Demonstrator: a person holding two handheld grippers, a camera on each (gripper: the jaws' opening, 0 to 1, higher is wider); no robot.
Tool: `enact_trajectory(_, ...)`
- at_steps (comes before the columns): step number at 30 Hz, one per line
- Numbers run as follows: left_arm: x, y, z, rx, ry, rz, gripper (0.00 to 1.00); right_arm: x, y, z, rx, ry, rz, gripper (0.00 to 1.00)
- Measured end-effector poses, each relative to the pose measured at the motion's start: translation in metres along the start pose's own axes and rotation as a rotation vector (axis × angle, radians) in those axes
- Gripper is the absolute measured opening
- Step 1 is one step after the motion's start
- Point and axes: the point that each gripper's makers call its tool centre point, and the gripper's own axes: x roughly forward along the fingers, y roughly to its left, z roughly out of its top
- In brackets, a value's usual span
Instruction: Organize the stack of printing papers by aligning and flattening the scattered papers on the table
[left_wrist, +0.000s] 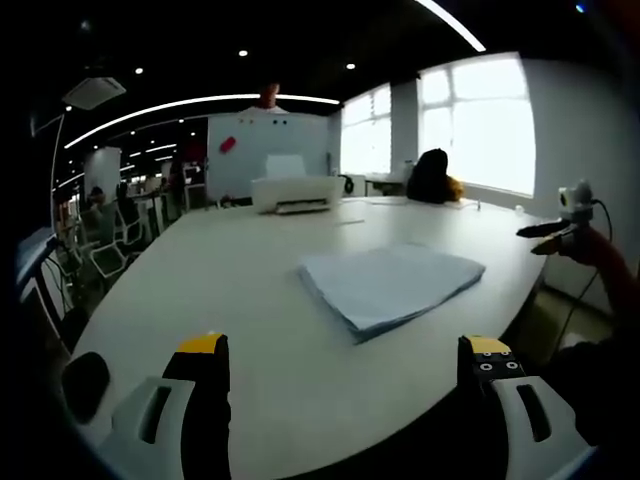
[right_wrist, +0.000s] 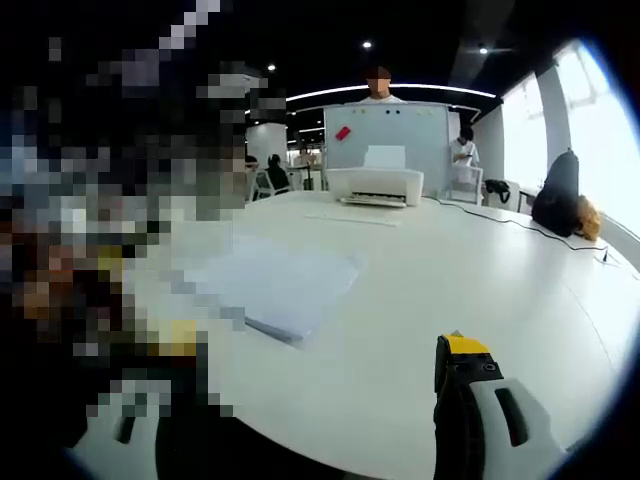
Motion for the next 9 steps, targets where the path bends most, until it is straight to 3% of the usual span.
enact_trajectory(9, -0.0002, -0.0076, -0.0006, 0.0, 0.001, -0.003, 0.97, 0.0017, 0.0009, -0.0019, 0.002, 0.008, 0.009, 0.9)
